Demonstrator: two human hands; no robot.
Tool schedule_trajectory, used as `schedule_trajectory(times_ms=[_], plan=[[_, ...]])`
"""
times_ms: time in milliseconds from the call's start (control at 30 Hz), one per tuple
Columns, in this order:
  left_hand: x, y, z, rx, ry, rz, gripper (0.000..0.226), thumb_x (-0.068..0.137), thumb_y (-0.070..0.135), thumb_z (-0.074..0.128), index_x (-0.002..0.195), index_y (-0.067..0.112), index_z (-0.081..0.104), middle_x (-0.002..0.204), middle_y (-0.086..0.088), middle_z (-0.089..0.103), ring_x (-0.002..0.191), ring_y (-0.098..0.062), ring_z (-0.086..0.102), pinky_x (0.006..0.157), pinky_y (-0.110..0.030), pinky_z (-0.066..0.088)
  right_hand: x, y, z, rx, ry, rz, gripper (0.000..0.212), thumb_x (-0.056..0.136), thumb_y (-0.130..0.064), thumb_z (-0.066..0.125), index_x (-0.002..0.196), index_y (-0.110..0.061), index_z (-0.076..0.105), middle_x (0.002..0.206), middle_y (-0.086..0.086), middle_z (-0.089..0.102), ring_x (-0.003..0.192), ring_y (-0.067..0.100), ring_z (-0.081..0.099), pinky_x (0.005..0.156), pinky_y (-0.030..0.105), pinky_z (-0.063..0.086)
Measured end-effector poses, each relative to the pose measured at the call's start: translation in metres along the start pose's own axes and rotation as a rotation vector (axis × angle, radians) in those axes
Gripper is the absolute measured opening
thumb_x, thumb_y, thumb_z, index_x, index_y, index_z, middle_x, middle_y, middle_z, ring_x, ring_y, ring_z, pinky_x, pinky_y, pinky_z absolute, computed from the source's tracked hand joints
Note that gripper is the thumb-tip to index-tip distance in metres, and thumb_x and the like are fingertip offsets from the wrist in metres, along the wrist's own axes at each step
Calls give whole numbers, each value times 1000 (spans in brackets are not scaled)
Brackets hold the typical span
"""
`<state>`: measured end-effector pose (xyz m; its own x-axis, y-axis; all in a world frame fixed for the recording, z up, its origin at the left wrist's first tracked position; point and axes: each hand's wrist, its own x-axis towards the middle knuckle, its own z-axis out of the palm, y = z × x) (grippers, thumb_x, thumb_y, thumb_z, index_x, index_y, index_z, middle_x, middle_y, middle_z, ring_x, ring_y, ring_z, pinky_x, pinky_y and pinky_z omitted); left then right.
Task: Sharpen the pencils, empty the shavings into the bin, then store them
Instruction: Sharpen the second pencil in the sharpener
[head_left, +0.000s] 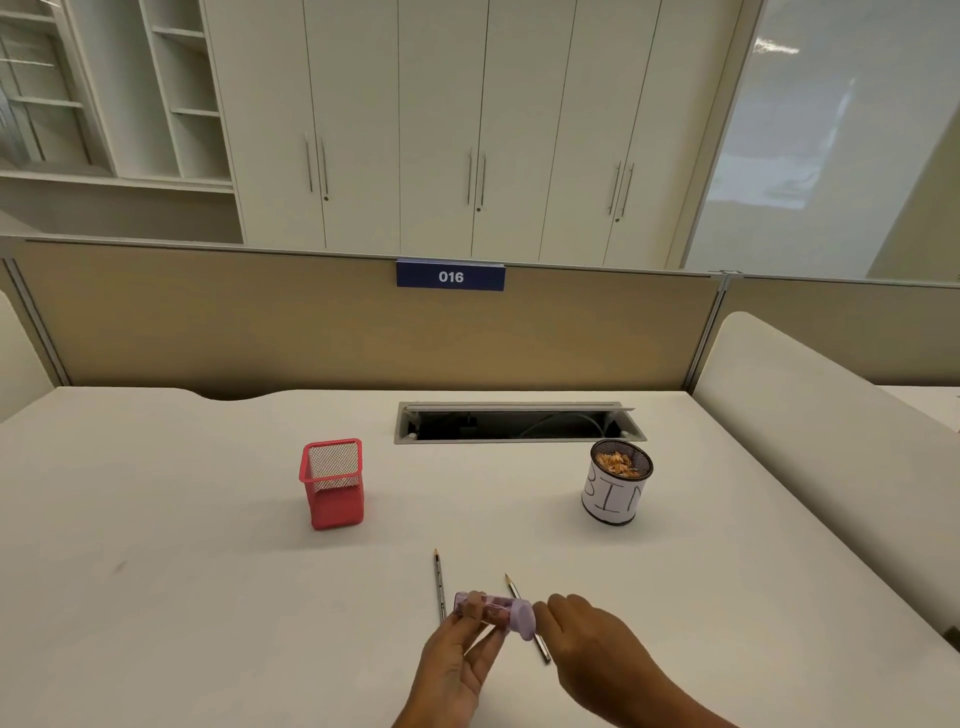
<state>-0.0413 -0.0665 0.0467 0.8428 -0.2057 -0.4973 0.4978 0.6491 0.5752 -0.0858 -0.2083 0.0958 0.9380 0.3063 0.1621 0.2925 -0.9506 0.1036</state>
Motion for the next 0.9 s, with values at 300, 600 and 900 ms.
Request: schedule_trajectory(times_ms=[300,600,900], plan=[[-2,19,-4,129,-139,-11,13,89,5,51,89,-1,63,71,-13,74,62,-22,72,60,-26,59,12,5,-11,1537,-508,801,49,91,-9,40,46,-19,55,36,-9,32,29,4,22,30,13,16],[3,22,-9,112,-90,-2,12,89,2,52,89,-4,62,69,-15,73,67,-27,70,58,-28,59,17,-3,-11,1145,-458,579,19,93,-34,47,84,-17,50,61,-6,55,48,4,43,46,14,32],[4,18,-9,60,-44,26,13,89,4,53,85,-4,63,71,-16,74,62,-24,72,52,-25,59,11,-14,-4,126,-104,93,22,54,-24,84,72,-21,70,64,-7,66,55,10,59,50,16,40]])
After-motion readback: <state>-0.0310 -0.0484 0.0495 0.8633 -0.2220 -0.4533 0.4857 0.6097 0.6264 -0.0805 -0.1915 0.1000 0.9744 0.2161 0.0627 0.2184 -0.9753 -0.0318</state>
